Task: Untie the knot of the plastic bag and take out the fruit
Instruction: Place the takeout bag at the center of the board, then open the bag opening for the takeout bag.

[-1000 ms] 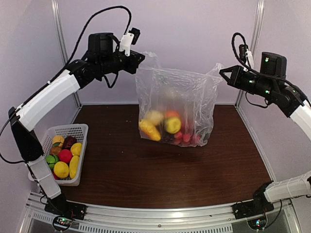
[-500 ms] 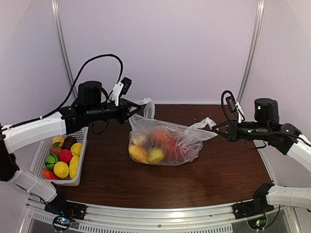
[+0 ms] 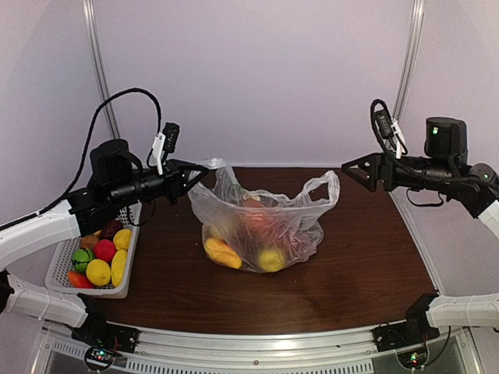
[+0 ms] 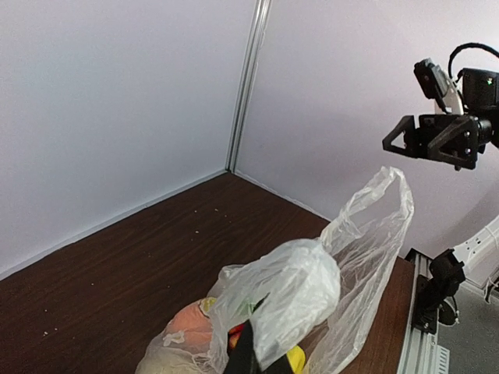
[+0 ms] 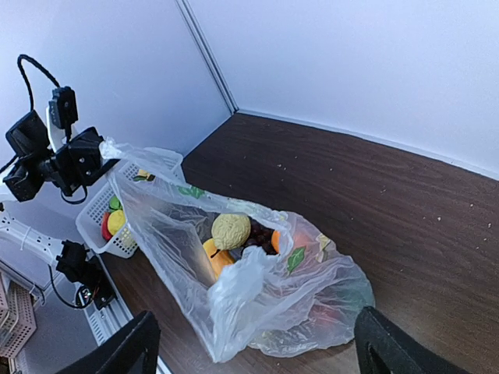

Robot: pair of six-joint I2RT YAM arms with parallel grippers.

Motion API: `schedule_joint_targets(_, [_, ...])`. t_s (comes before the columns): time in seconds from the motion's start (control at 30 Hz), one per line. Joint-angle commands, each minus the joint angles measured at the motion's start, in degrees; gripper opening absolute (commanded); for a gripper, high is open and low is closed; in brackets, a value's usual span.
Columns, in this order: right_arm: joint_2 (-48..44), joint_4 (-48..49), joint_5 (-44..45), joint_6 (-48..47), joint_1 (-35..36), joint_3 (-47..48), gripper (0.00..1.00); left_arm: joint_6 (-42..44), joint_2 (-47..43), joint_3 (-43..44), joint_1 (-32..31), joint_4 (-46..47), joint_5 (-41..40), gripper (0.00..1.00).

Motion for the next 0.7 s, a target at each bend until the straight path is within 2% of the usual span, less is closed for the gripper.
schedule_joint_targets(0.0, [6.65,-4.3,6.22,-5.83,0.91,7.85,0.9,-2.17,-1.8,-2.3,0.0,2.12,1.11,0.0])
schedule_joint_targets(0.3, [25.48,-12.1,12.23,-17.21,8.0,27.54,0.96,-2.18,-4.83,-5.36,-0.28,0.55,4.23,0.0])
schedule_joint_targets(0.67, [47.94,-23.34,13.76,-26.53,18.06,44.01,0.95,-2.08,-6.79,-7.8,-0.64,-2.4,6.67,0.0])
